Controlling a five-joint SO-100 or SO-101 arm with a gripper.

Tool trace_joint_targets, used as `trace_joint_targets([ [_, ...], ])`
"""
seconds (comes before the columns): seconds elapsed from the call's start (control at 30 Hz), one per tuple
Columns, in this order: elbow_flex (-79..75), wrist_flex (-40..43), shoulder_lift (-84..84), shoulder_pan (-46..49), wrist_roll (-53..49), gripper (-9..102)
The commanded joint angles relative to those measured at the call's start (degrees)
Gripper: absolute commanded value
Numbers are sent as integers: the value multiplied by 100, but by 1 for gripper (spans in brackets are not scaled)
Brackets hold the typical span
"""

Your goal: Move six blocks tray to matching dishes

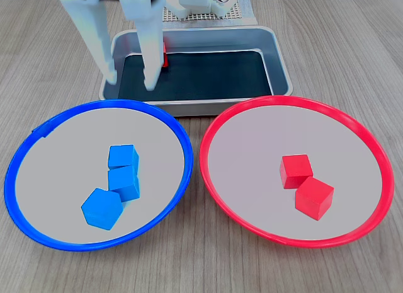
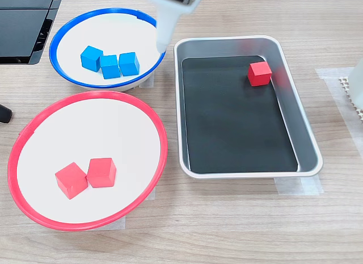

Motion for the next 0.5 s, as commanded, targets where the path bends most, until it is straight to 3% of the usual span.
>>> trace_joint_targets([
  [0.0,149,1195,659,220,-1283,14],
  [0.17,1310,1143,1116,519,-1951,18],
  [0.47,3023,290,1661,580,-1907,19],
])
